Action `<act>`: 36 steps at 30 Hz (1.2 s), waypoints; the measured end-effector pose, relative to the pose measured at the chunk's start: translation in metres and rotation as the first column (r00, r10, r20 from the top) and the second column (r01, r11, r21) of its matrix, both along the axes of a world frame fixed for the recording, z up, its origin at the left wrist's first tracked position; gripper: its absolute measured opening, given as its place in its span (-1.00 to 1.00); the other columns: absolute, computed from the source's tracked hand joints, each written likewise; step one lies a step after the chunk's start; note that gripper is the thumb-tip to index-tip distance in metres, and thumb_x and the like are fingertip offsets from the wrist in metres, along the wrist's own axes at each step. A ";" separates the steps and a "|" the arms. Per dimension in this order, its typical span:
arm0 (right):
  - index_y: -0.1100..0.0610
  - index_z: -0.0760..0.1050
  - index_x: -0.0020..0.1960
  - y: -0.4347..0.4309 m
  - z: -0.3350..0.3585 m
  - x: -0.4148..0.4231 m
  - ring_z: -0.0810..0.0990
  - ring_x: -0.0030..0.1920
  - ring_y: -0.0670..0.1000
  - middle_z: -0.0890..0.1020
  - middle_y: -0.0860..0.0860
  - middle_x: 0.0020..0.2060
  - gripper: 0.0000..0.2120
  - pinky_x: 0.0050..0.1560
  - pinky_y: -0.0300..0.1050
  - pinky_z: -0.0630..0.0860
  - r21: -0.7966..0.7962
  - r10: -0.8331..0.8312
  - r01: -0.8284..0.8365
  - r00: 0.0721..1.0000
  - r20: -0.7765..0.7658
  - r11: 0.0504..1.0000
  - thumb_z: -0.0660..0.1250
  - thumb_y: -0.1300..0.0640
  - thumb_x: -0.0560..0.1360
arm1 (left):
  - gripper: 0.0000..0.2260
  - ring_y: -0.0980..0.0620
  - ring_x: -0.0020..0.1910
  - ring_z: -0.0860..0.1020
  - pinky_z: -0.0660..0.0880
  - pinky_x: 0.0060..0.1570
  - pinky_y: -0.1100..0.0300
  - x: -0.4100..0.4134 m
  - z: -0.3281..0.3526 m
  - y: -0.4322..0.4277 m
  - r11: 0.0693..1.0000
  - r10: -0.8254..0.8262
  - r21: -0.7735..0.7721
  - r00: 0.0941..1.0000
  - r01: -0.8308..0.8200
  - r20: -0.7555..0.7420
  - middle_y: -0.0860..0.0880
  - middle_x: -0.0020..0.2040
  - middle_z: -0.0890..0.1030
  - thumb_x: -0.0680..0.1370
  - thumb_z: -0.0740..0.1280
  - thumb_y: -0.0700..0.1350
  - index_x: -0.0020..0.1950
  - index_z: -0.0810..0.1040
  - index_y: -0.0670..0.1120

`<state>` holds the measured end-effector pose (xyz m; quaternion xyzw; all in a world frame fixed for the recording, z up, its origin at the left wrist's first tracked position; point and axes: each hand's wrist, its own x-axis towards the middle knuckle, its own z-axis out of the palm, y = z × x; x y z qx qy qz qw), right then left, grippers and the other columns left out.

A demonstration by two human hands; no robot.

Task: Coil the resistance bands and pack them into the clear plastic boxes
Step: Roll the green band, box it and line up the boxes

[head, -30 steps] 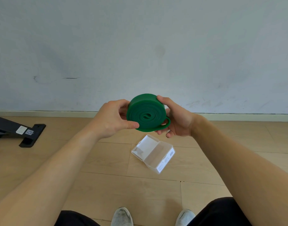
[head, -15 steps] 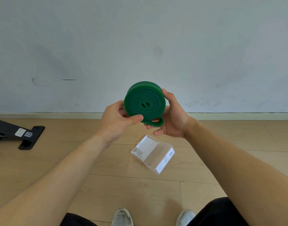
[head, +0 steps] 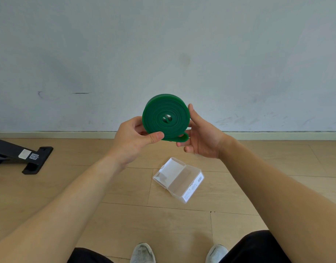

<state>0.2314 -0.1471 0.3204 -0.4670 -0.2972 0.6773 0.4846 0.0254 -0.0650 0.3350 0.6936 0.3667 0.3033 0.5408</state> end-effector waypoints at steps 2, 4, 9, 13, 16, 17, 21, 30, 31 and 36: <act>0.23 0.52 0.26 0.000 -0.002 -0.001 0.67 -0.23 0.06 0.67 0.13 -0.07 -0.31 -0.30 -0.17 0.61 0.034 -0.058 0.059 0.998 -0.024 0.998 0.26 -0.33 0.45 | -0.69 0.04 0.09 0.69 0.57 0.06 0.24 -0.002 0.000 0.003 1.000 0.016 -0.018 1.000 -0.016 0.024 -0.01 0.06 0.74 0.46 0.54 -0.23 0.18 0.62 -0.15; 0.29 0.55 0.23 0.000 -0.003 0.000 0.71 -0.17 0.04 0.68 0.17 -0.02 -0.55 -0.21 -0.21 0.64 0.063 -0.095 0.098 0.994 -0.058 0.993 0.29 -0.08 0.57 | -0.70 0.05 0.10 0.69 0.55 0.07 0.24 -0.004 -0.001 0.007 0.999 0.039 -0.034 0.998 -0.037 0.048 0.00 0.06 0.74 0.47 0.52 -0.23 0.19 0.62 -0.15; 0.33 0.59 0.14 -0.001 -0.003 0.001 0.73 -0.09 0.05 0.71 0.21 -0.03 -0.81 -0.06 -0.22 0.66 0.038 -0.065 0.068 0.995 -0.080 0.997 0.28 0.27 0.60 | -0.70 0.04 0.10 0.69 0.55 0.06 0.26 -0.008 0.000 0.010 0.999 0.038 -0.038 0.998 -0.036 0.047 -0.01 0.07 0.74 0.47 0.52 -0.23 0.19 0.62 -0.15; 0.34 0.59 0.11 0.000 0.000 0.004 0.71 -0.16 0.01 0.72 0.21 -0.08 -0.82 -0.12 -0.23 0.65 -0.038 -0.009 0.008 1.000 -0.030 0.999 0.26 0.33 0.58 | -0.69 0.05 0.10 0.69 0.56 0.06 0.26 -0.007 0.002 0.009 1.000 -0.002 -0.031 1.000 0.003 0.026 0.01 0.06 0.74 0.45 0.53 -0.24 0.17 0.62 -0.13; 0.29 0.56 0.00 0.002 0.003 0.007 0.69 -0.24 0.00 0.69 0.16 -0.15 -0.89 -0.24 -0.25 0.62 -0.047 -0.022 0.022 1.000 0.008 0.999 0.27 0.38 0.57 | -0.71 0.06 0.10 0.69 0.54 0.10 0.22 -0.006 0.003 0.010 1.000 -0.007 -0.026 1.000 0.008 0.020 0.02 0.06 0.74 0.46 0.53 -0.22 0.15 0.63 -0.10; 0.27 0.54 0.00 0.004 0.003 0.008 0.69 -0.24 0.00 0.69 0.16 -0.15 -0.90 -0.24 -0.25 0.63 -0.043 -0.039 0.039 0.999 0.011 0.998 0.28 0.39 0.56 | -0.72 0.06 0.10 0.69 0.54 0.11 0.21 -0.006 0.003 0.012 1.000 -0.009 -0.026 1.000 0.009 0.018 0.03 0.06 0.74 0.46 0.53 -0.22 0.15 0.63 -0.08; 0.32 0.55 0.11 0.007 0.001 0.009 0.70 -0.22 0.02 0.69 0.19 -0.10 -0.85 -0.22 -0.24 0.64 -0.045 -0.058 0.059 0.998 0.009 0.997 0.30 0.41 0.55 | -0.65 0.12 0.11 0.67 0.54 0.11 0.25 -0.011 0.003 0.018 0.999 -0.043 0.025 0.997 0.044 -0.063 0.05 0.07 0.73 0.42 0.57 -0.20 0.16 0.62 -0.05; 0.33 0.58 0.18 0.004 -0.005 0.015 0.74 -0.12 0.11 0.71 0.25 -0.01 -0.75 -0.10 -0.14 0.68 -0.105 -0.070 0.077 0.996 0.062 0.992 0.33 0.46 0.52 | -0.56 0.20 0.06 0.65 0.55 0.10 0.28 -0.008 -0.002 0.021 0.980 -0.067 0.160 0.954 0.117 -0.291 0.13 0.07 0.70 0.36 0.63 -0.15 0.18 0.59 -0.01; 0.34 0.58 0.19 0.004 -0.004 0.013 0.74 -0.12 0.11 0.71 0.26 -0.01 -0.74 -0.11 -0.14 0.68 -0.120 -0.058 0.066 0.996 0.070 0.991 0.31 0.47 0.53 | -0.57 0.19 0.06 0.65 0.54 0.11 0.26 -0.008 -0.002 0.021 0.976 -0.060 0.181 0.946 0.123 -0.318 0.13 0.07 0.70 0.36 0.64 -0.14 0.17 0.59 0.00; 0.38 0.46 0.35 0.002 -0.002 0.013 0.69 0.10 0.26 0.65 0.35 0.14 -0.59 0.10 0.05 0.65 -0.244 0.031 -0.005 0.994 0.101 0.970 0.12 0.36 0.54 | -0.57 0.18 0.04 0.62 0.49 0.09 0.33 -0.006 -0.006 0.014 0.941 -0.049 0.269 0.871 0.204 -0.489 0.18 0.01 0.66 0.36 0.64 -0.11 0.15 0.59 0.04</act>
